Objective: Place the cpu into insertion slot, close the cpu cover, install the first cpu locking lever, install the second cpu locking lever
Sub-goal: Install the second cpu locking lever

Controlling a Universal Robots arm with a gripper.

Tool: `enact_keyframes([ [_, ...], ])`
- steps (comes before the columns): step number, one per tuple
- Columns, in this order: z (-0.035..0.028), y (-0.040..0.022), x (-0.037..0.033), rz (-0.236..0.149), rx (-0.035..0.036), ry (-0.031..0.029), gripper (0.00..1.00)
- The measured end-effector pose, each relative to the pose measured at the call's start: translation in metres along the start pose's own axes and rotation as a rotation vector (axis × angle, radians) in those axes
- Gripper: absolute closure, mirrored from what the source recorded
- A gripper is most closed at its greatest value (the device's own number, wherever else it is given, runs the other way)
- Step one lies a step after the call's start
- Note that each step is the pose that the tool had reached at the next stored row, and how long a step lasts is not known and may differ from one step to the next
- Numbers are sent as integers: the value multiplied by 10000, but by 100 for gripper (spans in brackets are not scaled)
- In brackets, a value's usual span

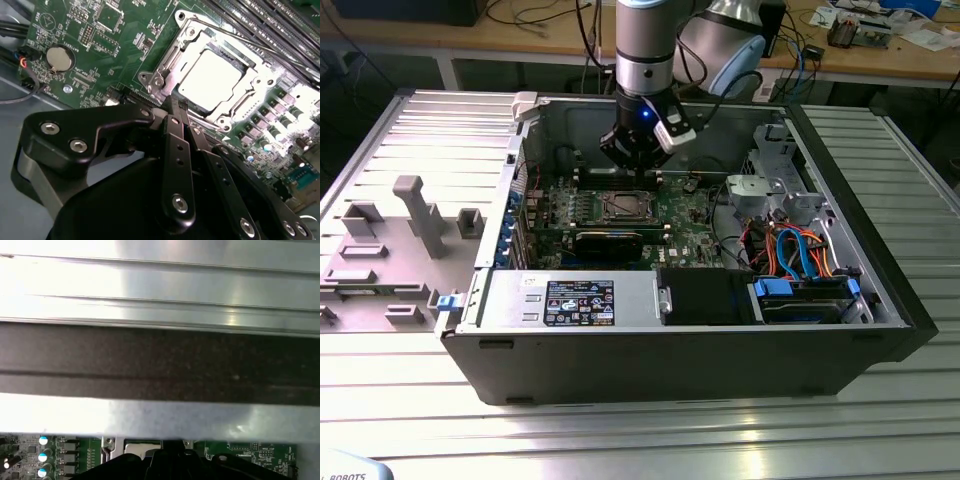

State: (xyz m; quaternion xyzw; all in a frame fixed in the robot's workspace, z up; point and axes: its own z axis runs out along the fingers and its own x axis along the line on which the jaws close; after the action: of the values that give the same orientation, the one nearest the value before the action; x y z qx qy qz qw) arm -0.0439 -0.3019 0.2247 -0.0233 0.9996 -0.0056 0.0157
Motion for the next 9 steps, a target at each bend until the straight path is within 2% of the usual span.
enact_keyframes([
  [9,-12,-8,0,0,28,0,89],
])
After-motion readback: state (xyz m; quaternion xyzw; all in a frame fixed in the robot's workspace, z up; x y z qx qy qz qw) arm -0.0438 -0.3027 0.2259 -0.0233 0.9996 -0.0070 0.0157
